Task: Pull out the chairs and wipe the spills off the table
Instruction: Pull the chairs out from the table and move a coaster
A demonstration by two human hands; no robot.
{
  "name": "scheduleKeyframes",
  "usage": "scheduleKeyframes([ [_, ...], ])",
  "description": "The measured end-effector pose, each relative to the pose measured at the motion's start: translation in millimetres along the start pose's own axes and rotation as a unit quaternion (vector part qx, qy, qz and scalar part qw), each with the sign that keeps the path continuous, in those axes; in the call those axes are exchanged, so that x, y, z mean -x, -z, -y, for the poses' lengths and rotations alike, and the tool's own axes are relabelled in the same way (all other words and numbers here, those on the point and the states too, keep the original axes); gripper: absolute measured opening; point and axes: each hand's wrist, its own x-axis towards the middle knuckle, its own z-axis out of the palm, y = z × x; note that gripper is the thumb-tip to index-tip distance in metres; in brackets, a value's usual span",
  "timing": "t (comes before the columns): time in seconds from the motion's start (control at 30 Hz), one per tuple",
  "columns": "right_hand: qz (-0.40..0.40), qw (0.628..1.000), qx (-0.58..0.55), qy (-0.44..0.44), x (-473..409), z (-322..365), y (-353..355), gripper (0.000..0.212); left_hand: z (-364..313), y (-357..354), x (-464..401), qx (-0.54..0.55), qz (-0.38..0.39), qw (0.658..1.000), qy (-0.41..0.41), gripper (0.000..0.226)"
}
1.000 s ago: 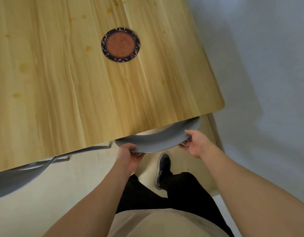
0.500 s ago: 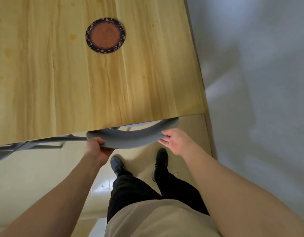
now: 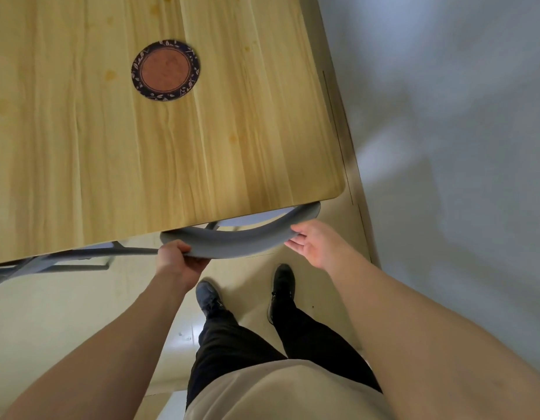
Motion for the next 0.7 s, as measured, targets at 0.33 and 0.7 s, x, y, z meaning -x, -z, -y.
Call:
scheduleKeyframes([
  [0.33,-0.011,1.0,0.02,0.004,5.1,4.7,2.8,0.036,2.1,-0.2,-3.5,-0.028,0.015,0.999,0.019,0.056],
  [0.7,0.057,0.955,0.281,-0.068,43.3,-49.7,-31.9,0.057,-2.7,27.3,22.2,-0.103,0.077,0.991,0.044,0.037],
])
